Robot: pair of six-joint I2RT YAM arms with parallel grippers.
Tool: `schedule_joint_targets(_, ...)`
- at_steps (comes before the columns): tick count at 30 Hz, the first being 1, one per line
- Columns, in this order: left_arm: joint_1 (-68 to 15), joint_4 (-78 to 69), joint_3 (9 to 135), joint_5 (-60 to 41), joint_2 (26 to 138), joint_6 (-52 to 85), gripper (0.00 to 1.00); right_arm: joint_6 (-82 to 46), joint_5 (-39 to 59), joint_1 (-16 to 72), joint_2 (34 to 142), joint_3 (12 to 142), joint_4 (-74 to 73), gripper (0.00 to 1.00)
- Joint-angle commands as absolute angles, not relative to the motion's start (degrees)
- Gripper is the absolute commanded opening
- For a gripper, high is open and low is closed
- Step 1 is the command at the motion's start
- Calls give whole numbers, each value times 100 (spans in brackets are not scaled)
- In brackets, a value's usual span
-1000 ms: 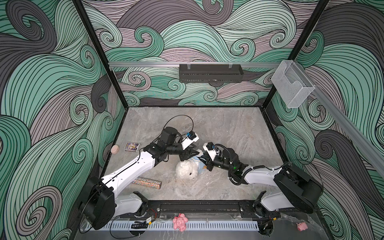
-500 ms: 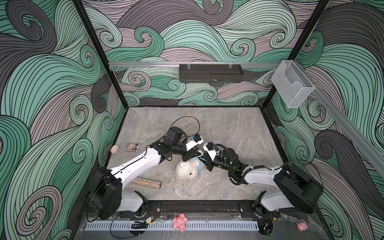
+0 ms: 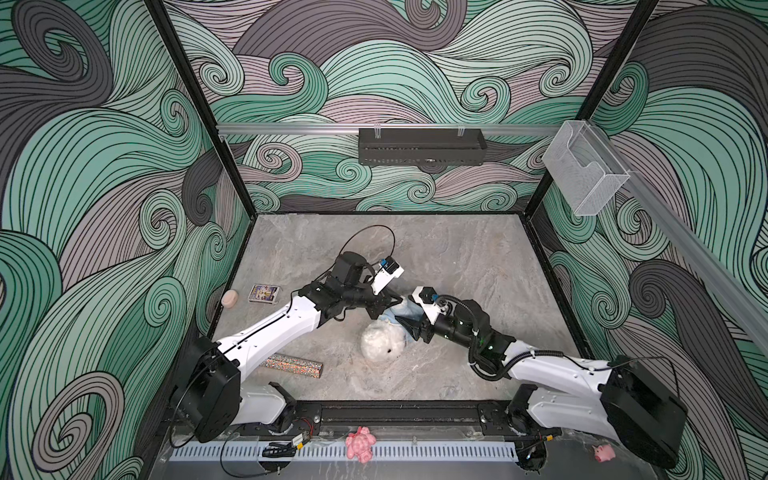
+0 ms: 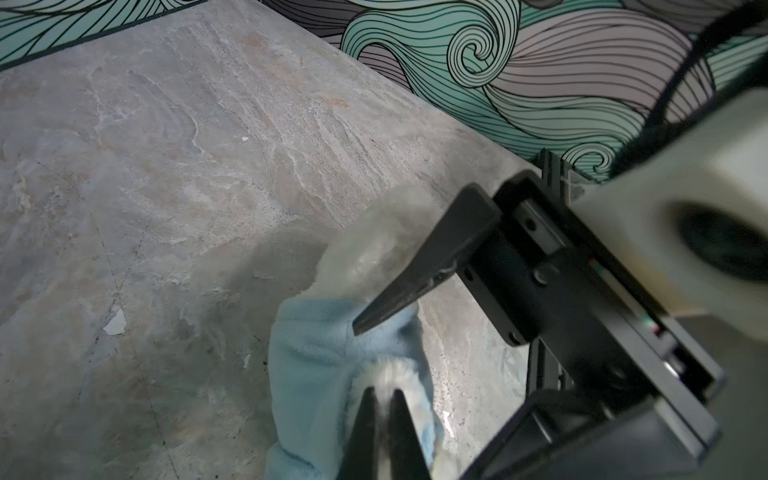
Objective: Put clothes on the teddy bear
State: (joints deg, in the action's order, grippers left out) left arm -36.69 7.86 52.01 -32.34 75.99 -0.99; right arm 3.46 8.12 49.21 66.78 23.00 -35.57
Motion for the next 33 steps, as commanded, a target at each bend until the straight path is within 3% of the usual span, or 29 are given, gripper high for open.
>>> schedule_joint_targets(1, -3769, 341, 5169, -3273, 7384, 842, 0, 836, 144, 5091, 6661, 2324, -3453, 73)
schedule_joint_targets(14, -3994, 239, 5098, -3285, 7392, 1187, 0, 609, -165, 5329, 7468, 2626, -4534, 63)
schedule_joint_targets(22, -3937, -81, 5123, -3362, 7142, 1963, 0, 239, -1056, 5333, 8161, 2183, -4914, 48)
schedule_joint_targets(27, -3499, -690, 5018, -3683, 6871, 2747, 0, -279, -1180, 5359, 8440, 1776, -4939, 51)
schedule_joint_targets(33, -3393, -533, 5198, -3799, 6860, 2684, 0, -463, -1357, 5438, 8570, 1661, -4785, 54)
